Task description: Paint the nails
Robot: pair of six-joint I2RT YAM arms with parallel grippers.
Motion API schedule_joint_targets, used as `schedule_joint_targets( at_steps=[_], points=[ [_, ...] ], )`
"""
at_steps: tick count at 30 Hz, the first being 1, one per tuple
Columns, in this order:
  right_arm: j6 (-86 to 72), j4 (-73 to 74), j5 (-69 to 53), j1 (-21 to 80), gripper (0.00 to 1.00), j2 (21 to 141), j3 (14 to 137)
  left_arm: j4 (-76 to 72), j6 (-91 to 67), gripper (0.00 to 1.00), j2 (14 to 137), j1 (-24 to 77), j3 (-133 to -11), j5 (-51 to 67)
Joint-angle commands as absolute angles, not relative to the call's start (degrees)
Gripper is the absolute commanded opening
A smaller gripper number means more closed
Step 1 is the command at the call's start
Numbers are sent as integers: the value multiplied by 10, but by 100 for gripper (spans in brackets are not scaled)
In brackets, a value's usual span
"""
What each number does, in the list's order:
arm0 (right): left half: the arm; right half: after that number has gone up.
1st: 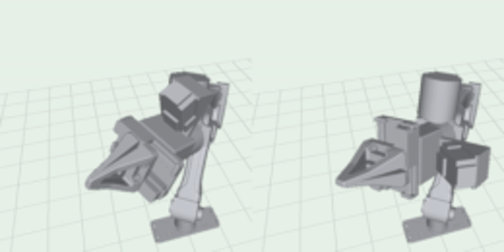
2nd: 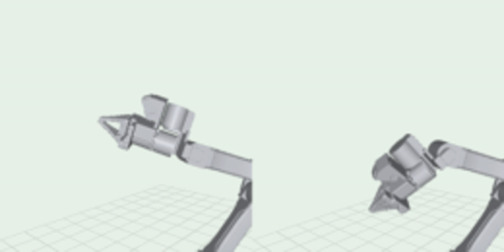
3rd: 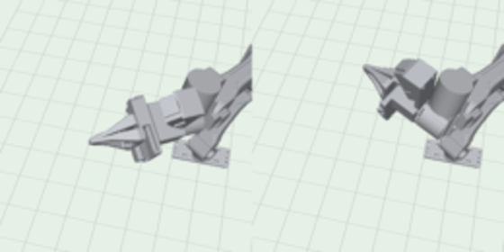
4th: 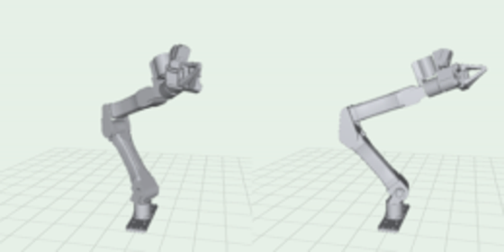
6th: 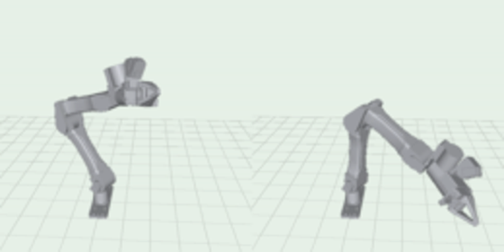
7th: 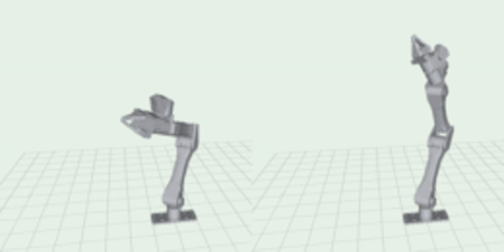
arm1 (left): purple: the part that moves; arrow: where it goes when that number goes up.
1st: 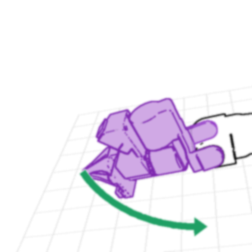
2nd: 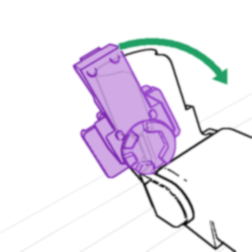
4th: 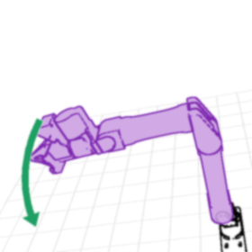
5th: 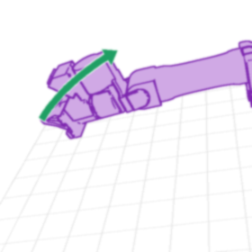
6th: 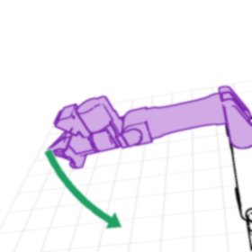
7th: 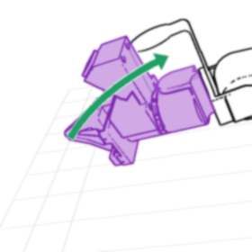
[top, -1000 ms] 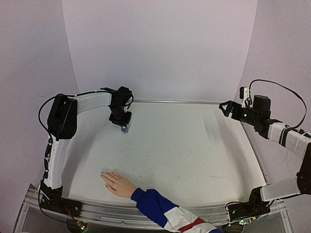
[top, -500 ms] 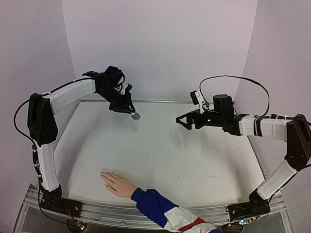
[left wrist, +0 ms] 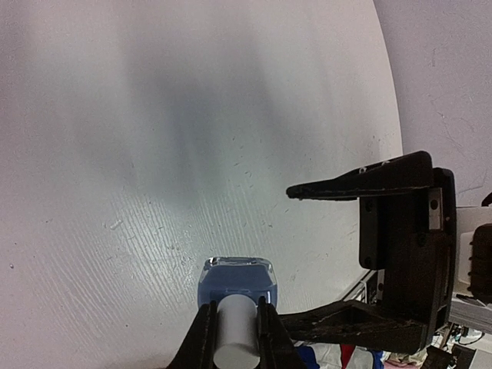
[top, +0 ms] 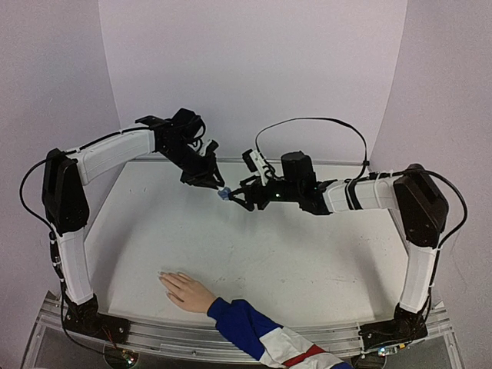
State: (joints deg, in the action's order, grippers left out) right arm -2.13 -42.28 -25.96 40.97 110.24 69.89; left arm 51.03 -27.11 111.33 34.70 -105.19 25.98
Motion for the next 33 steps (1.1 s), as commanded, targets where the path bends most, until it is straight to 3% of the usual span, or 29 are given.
schedule_joint_targets(
  at_steps=[1,8,22,28,30,33],
  points=[
    [-5,-463,-270,424,71,1122,741,500,-276,0,1065,345,-1047,266],
    [-4,-463,-286,431,53,1152,764,500,-273,0,1060,345,-1041,264],
    [-6,-463,-293,449,42,1181,800,498,-272,0,1055,345,-1035,265],
    [-7,-463,-294,452,22,1184,804,498,-272,0,1052,345,-1034,264],
    [-7,-463,-297,453,24,1185,804,498,-272,0,1051,345,-1034,263],
    [-6,-463,-290,453,35,1185,801,498,-271,0,1050,345,-1034,261]
  ],
)
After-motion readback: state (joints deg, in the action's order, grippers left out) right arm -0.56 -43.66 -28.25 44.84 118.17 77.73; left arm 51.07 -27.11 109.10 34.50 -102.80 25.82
